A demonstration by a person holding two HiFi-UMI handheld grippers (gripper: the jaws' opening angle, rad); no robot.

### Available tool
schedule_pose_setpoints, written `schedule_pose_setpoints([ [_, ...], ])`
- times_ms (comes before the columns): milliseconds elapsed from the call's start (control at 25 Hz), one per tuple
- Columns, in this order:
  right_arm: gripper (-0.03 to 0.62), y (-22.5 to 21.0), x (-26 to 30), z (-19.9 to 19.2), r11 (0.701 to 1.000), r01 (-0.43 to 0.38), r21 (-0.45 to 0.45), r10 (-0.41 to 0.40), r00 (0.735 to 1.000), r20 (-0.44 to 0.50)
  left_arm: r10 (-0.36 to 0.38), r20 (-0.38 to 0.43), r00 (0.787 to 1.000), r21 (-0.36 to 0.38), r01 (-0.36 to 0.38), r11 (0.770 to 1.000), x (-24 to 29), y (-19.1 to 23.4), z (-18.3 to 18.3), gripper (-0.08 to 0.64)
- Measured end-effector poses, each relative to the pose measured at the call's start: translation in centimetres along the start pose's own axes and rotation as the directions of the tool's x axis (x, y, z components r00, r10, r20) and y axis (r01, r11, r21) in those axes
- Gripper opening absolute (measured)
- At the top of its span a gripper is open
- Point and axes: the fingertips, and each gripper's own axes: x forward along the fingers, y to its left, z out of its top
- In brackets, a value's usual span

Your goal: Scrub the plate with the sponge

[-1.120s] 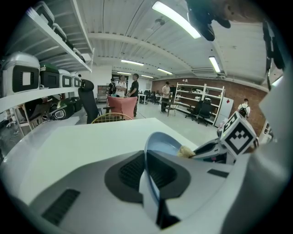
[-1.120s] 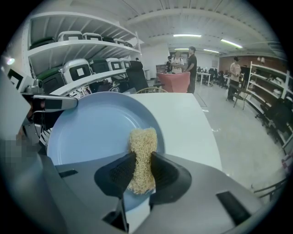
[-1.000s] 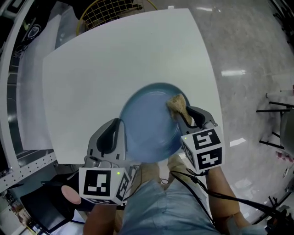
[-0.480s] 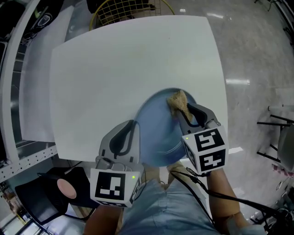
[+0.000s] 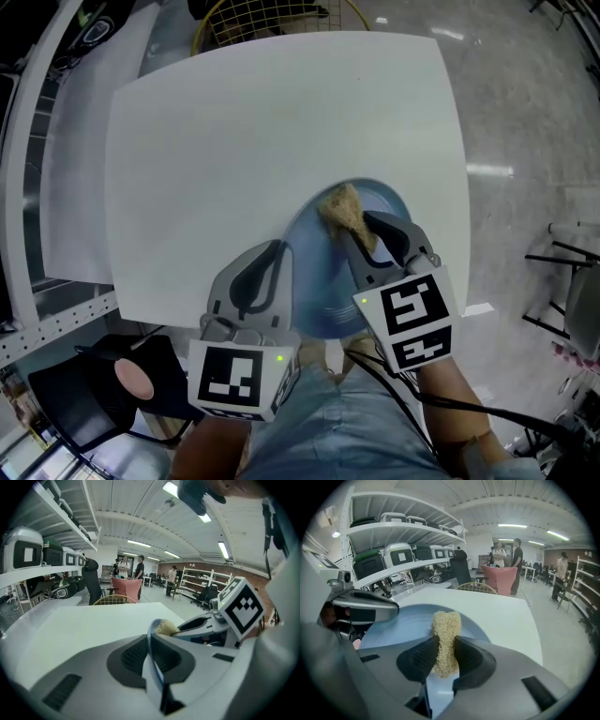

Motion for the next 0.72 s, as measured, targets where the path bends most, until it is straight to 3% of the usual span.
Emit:
schedule_pose_setpoints([
  [720,0.107,7.1,-0.9,-1.0,0.983,-0.181,-0.038,0.182,0.983,0.034,-0.003,-0.018,1.000,-0.021,0.003,1.000,0.4,0.6,-0.9,0.028],
])
